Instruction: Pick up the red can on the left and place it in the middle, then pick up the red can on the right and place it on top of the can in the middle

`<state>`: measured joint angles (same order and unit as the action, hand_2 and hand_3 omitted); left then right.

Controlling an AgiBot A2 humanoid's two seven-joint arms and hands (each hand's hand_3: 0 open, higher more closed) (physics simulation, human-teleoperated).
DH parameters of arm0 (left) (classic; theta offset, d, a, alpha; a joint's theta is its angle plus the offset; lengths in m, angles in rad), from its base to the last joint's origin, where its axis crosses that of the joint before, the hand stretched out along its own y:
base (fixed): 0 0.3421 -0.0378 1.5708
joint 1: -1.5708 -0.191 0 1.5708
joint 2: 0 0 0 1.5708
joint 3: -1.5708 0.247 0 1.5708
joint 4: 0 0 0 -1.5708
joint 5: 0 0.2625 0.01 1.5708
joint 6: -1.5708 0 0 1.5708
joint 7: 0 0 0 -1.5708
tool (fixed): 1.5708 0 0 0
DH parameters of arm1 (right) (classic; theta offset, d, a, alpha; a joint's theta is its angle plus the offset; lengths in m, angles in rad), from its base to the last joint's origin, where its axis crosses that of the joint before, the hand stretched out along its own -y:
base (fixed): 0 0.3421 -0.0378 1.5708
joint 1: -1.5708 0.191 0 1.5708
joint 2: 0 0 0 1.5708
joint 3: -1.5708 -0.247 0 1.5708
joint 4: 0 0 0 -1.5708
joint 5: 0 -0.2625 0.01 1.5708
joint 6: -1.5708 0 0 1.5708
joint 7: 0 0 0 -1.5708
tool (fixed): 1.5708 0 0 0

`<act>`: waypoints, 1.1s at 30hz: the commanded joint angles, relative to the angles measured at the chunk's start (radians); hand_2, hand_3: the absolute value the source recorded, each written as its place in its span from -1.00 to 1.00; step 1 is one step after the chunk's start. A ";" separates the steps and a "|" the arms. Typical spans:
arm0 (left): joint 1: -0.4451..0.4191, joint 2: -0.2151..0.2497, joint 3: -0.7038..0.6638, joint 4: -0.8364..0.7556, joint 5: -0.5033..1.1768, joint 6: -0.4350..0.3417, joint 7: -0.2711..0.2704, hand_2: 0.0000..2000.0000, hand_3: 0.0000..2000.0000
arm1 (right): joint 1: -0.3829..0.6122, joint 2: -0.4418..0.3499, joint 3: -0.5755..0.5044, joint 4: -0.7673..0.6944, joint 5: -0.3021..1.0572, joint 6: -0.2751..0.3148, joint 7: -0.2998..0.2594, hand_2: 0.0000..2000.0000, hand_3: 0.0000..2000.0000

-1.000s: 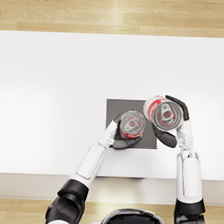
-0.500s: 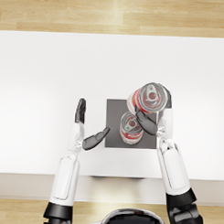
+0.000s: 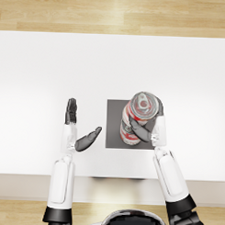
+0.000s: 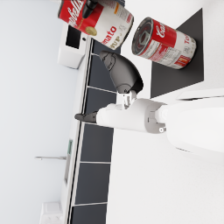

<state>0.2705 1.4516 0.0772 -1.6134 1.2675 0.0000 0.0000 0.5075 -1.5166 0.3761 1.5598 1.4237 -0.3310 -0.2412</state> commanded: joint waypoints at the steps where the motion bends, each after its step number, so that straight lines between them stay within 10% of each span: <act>1: 0.014 0.003 -0.004 -0.002 0.000 0.000 0.000 -1.00 -1.00 | -0.014 0.006 0.008 0.004 0.000 0.000 0.000 1.00 0.52; 16: 0.010 0.019 -0.018 0.003 0.000 0.000 0.000 -1.00 -1.00 | -0.036 -0.011 0.011 -0.064 0.001 -0.011 0.010 1.00 0.52; 17: 0.015 0.021 -0.023 0.006 0.000 0.000 0.000 -1.00 -1.00 | -0.036 -0.012 0.010 -0.064 0.001 -0.014 0.011 -0.36 0.19; 18: 0.012 0.022 -0.024 -0.001 0.000 0.000 0.000 -1.00 -1.00 | -0.042 -0.010 0.006 -0.040 0.001 -0.010 0.009 -1.00 -0.13; 21: 0.019 0.026 -0.024 -0.001 0.000 0.000 0.000 -1.00 -1.00 | -0.046 -0.014 -0.004 0.019 0.000 -0.017 -0.001 -1.00 -1.00; 29: 0.063 0.038 -0.038 -0.055 0.000 0.000 0.000 -1.00 -1.00 | 0.010 -0.049 -0.106 0.219 0.000 -0.028 -0.006 -1.00 -1.00; 30: 0.078 0.040 -0.045 -0.069 0.000 0.000 0.000 -1.00 -1.00 | 0.192 0.327 0.199 0.244 0.000 -0.030 -0.006 -1.00 -1.00; 31: 0.101 0.040 -0.061 -0.079 0.000 0.000 0.000 -1.00 -1.00 | 0.061 0.020 -0.107 0.275 -0.001 -0.032 -0.005 -1.00 -1.00; 33: 0.150 0.036 -0.098 -0.100 0.000 0.000 0.000 -1.00 -1.00 | 0.089 0.019 -0.186 0.305 0.001 -0.034 -0.005 -1.00 -1.00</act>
<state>0.3605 1.4906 0.0123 -1.6828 1.2674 0.0000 0.0000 0.5604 -1.4777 0.2824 1.8091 1.4242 -0.3651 -0.2468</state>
